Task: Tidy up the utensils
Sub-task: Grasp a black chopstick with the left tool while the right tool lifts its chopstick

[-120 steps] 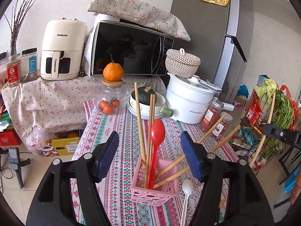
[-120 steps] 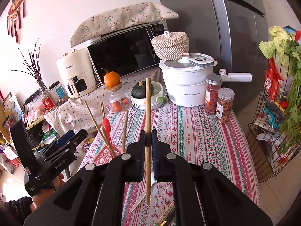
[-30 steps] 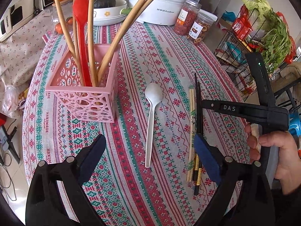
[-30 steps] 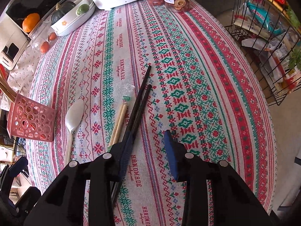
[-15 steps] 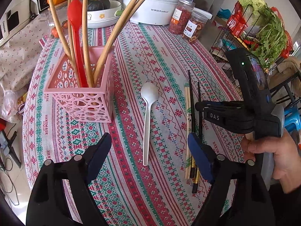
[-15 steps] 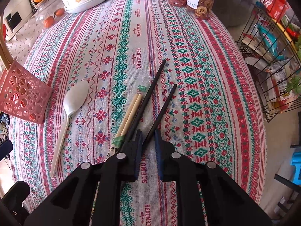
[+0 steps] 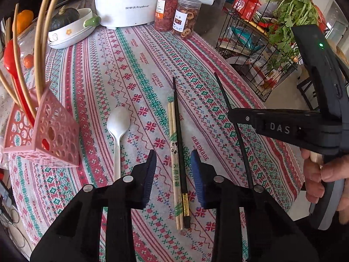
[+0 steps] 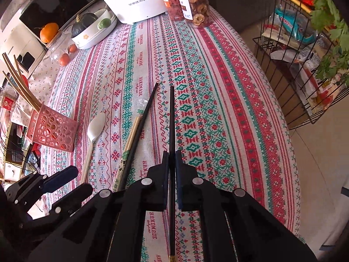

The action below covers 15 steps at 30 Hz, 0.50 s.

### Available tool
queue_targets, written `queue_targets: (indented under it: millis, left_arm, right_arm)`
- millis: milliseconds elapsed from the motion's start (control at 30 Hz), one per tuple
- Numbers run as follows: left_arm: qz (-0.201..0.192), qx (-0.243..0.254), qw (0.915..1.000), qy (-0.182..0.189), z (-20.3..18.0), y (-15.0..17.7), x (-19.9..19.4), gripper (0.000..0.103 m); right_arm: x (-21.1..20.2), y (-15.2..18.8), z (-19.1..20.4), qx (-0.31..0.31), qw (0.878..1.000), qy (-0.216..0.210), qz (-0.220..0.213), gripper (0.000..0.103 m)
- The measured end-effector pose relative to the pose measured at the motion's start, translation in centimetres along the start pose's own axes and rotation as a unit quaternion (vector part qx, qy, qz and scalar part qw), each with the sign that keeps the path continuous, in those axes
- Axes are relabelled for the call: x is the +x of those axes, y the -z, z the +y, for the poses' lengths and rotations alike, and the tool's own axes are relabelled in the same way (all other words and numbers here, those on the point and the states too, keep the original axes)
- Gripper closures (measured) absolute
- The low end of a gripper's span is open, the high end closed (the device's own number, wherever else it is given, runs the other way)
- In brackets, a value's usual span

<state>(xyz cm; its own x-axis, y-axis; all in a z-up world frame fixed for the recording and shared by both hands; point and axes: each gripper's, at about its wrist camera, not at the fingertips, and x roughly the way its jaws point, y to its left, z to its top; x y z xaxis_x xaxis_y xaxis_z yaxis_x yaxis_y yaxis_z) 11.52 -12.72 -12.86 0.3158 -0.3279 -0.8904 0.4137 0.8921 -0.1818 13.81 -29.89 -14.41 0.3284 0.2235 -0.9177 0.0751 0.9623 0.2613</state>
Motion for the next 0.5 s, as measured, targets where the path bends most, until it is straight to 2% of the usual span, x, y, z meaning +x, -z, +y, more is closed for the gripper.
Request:
queue_targets:
  millis: [33,133,500]
  left_arm:
    - [0.006,-0.008,0.9999,0.006,0.0,-0.8,0.8,0.082]
    - [0.010,-0.022,0.9996,0.012,0.0,-3.2,2.7,0.087]
    - [0.025,-0.049,0.9985,0.000,0.3,-10.0,7.8,0.093]
  right_arm:
    - [-0.2,0.0,-0.5,0.006,1.000,-0.005,-0.002,0.097]
    - [-0.9,-0.2,-1.8,0.016,1.000,-0.016,-0.006,0.097]
    - [-0.6,-0.9,-2.5,0.021,0.999,-0.041,-0.001,0.097]
